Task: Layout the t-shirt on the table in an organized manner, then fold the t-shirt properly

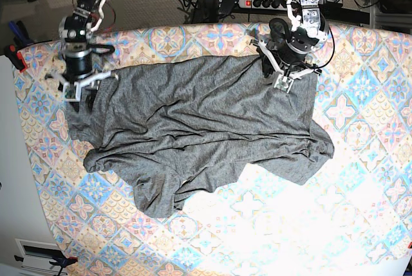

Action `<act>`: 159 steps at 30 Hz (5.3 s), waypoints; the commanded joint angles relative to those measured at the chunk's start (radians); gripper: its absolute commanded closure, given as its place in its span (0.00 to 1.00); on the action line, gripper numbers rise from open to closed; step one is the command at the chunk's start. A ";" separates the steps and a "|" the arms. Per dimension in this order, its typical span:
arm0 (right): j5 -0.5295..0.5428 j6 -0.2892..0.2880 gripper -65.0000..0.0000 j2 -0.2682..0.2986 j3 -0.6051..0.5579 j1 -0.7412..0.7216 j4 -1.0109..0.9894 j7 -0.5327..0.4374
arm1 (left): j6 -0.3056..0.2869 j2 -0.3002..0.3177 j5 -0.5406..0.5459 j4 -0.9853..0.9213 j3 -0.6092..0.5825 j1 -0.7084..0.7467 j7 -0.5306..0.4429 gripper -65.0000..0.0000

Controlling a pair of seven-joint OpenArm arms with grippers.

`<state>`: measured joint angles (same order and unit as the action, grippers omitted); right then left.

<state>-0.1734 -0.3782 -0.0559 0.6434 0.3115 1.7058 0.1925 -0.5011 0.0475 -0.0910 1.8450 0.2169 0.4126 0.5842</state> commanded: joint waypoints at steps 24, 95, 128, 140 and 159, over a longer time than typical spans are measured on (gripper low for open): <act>0.016 0.002 0.72 0.008 0.006 -0.015 0.018 -0.029 | 0.003 0.001 0.006 0.020 0.000 -0.001 -0.019 0.74; 0.320 -0.284 0.56 0.110 0.154 -0.170 -0.352 0.233 | 0.003 0.033 -0.003 0.020 0.002 0.039 -0.022 0.74; 0.318 -0.276 1.00 0.110 0.458 -0.251 -0.341 0.382 | 0.003 0.033 -0.003 0.020 0.003 0.044 -0.022 0.74; 0.318 -0.279 1.00 0.110 0.456 -0.257 -0.341 0.381 | -0.051 0.035 -0.008 -0.023 0.000 0.044 -0.014 0.74; 0.317 -0.282 1.00 0.110 0.456 -0.255 -0.198 0.388 | -0.133 0.007 -0.003 0.204 0.005 0.087 -0.017 1.00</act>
<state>0.1226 -0.6582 0.0380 1.0977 0.0666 1.4872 0.6098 -0.6369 0.0532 -0.1013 2.0327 0.2184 0.4961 0.5793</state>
